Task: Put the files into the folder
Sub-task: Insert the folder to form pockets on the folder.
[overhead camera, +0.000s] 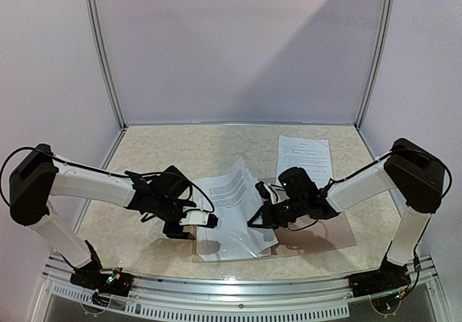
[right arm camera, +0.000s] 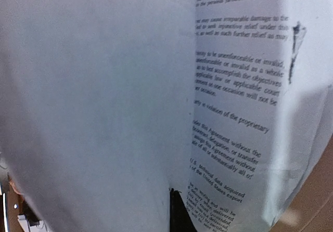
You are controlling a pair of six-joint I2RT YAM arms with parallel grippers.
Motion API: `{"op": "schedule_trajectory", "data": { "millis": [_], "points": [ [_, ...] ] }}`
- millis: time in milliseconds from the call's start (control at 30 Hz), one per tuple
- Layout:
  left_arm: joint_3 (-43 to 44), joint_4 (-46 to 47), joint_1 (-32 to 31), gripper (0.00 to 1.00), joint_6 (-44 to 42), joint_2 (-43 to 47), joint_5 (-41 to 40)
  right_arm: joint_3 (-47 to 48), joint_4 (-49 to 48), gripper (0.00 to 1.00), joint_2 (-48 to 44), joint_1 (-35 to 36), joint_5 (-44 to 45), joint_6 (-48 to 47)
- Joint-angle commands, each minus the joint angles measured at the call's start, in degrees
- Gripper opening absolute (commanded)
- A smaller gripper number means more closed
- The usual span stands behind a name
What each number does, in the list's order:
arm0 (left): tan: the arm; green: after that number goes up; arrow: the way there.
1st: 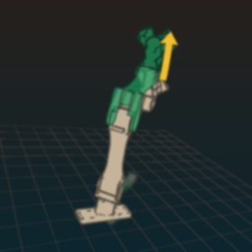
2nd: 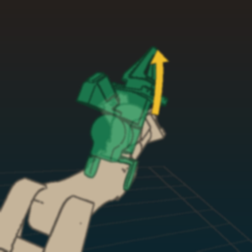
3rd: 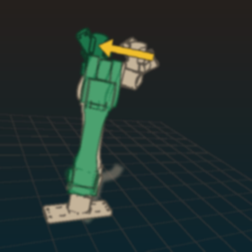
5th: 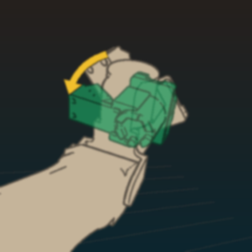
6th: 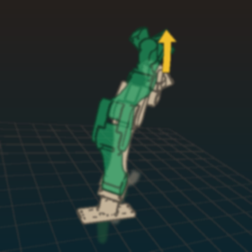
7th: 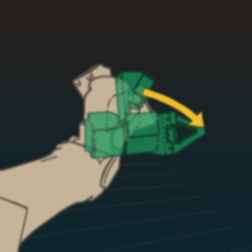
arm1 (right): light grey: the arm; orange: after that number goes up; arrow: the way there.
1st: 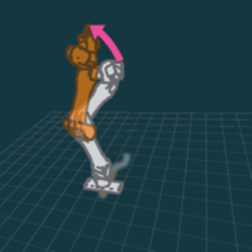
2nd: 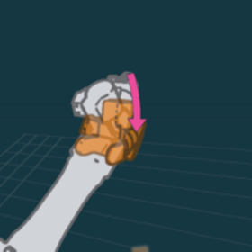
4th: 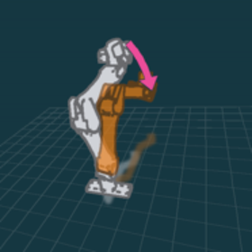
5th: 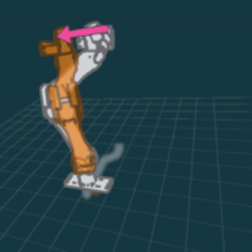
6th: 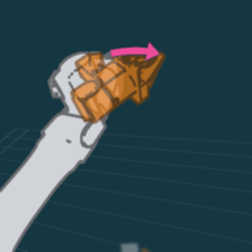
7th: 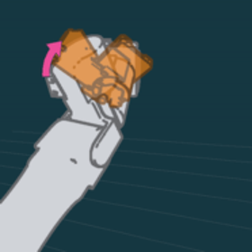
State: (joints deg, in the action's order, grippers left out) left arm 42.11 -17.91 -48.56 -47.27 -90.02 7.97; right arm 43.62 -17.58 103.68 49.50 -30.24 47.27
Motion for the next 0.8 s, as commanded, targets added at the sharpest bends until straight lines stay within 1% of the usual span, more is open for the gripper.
{"op": "schedule_trajectory", "data": {
  "millis": [0,33,100,267,467,633,667,767],
  "points": [
    [-3.54,-1.92,-0.49,0.66,-0.6,-2.64,-3.92,1.51,4.64,0.06,0.48,0.21,6.31,1.3],
    [-3.65,-1.95,-0.49,0.66,-0.72,-2.36,-3.84,1.37,6.18,0.11,0.12,0.25,7.11,0.97],
    [-4.02,-2.03,-0.49,0.66,-0.9,-1.67,-3.74,0.94,8.29,0.15,-1.08,0.25,7.69,0.8],
    [-4.53,-3.27,-0.64,0.66,-0.03,0.11,-2.94,0.36,9.69,0.16,-2.62,0.25,4.16,2.57],
    [-6.52,-4.81,-2.68,0.65,0.56,3.51,-0.51,0.32,10.52,0.16,-2.7,0.73,-1.74,4.95],
    [-7.14,-4.52,-4.12,0.64,1.13,3.32,1.57,0.16,12.93,0.17,-2.54,1.15,-3.41,5.0],
    [-7.25,-4.04,-4.48,0.64,1.37,2.68,1.66,0.15,12.94,0.16,-2.39,1.25,-3.58,5.09],
    [-6.91,-3.36,-5.49,0.63,1.76,0.58,2.09,0.64,11.8,0.03,-1.06,1.69,-5.26,6.0]
  ]
}}
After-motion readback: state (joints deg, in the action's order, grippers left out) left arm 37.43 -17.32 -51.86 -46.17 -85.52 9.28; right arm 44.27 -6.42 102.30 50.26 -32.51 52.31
